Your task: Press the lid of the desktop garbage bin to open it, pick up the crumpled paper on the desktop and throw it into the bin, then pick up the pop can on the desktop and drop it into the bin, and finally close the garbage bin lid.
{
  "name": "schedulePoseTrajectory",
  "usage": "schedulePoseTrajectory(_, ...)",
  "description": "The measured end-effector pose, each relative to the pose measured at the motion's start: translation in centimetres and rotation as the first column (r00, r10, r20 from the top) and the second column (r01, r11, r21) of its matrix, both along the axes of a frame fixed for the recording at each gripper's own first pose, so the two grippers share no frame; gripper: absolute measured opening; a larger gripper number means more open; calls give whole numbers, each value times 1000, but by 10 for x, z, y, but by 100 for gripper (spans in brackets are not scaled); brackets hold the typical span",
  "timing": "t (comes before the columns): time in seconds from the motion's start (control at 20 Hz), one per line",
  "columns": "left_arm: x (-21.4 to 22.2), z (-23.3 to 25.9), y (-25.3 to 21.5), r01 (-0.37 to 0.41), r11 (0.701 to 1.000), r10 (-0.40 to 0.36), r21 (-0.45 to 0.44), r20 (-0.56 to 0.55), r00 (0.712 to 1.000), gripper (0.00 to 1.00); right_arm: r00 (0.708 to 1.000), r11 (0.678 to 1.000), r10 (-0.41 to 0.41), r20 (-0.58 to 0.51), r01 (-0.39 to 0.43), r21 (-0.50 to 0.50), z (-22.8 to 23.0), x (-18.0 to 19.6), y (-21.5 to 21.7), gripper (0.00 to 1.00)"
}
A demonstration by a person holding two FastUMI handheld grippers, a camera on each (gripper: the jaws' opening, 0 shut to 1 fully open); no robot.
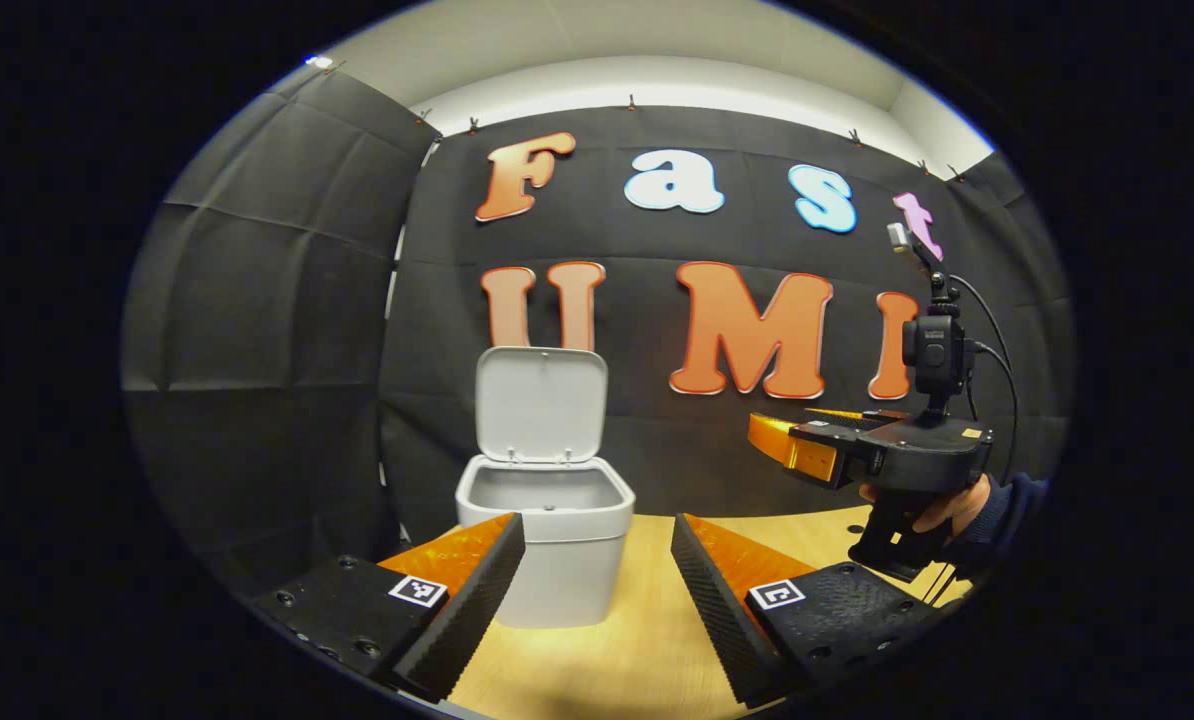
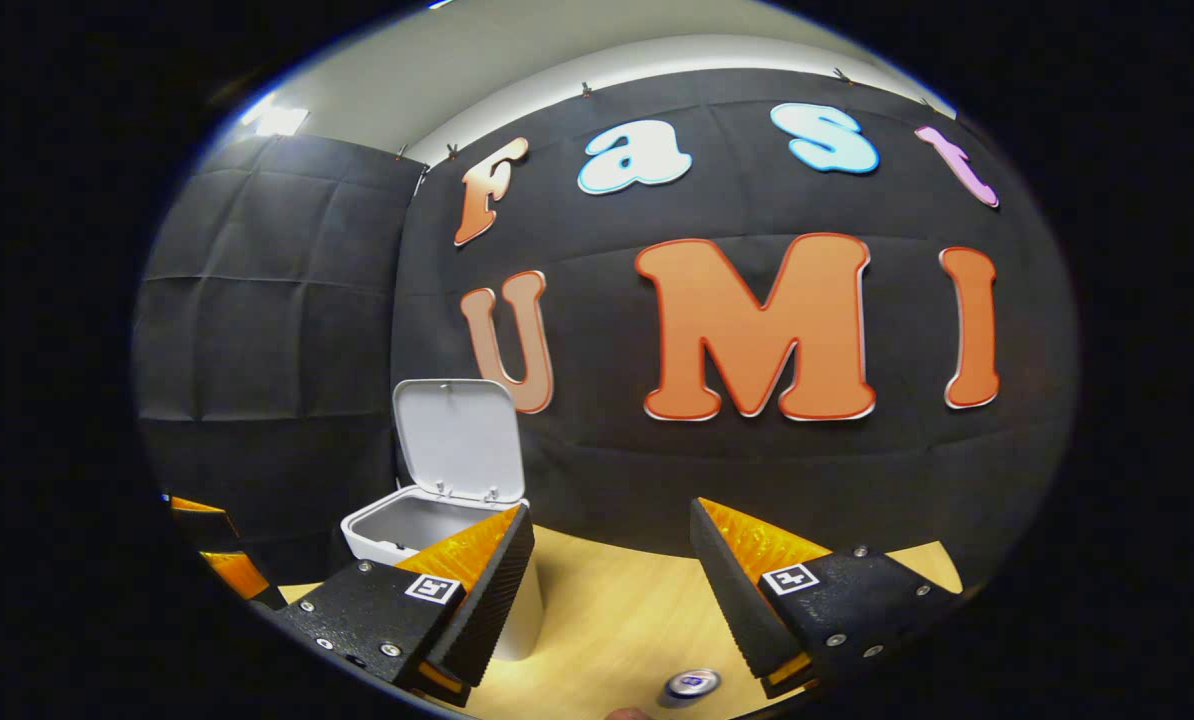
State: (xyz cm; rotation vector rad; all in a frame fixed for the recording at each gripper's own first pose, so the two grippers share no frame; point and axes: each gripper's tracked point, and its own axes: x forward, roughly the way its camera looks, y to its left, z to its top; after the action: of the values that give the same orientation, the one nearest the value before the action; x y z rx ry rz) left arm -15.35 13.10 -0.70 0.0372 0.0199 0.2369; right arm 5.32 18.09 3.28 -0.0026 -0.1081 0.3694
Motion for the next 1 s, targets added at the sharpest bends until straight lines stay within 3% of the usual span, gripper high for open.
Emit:
schedulePoseTrajectory(0.25,44,-35,-60,152,988,-152,-5,-53,987,94,993,994,-110,-36,111,20,-18,-23,-76,94)
schedulePoseTrajectory(0.55,99,-102,-134,326,945,-320,14,-155,935,94,960,965,-256,-113,261,36,-45,-40,-159,94)
schedulePoseTrajectory(0.8,146,-184,-166,376,926,-366,-18,-281,887,94,921,929,-362,-145,370,32,-56,-54,-213,94)
schedulePoseTrajectory(1.0,164,-249,-183,396,917,-380,-53,-420,824,95,891,904,-423,-167,427,-12,-69,-67,-240,94)
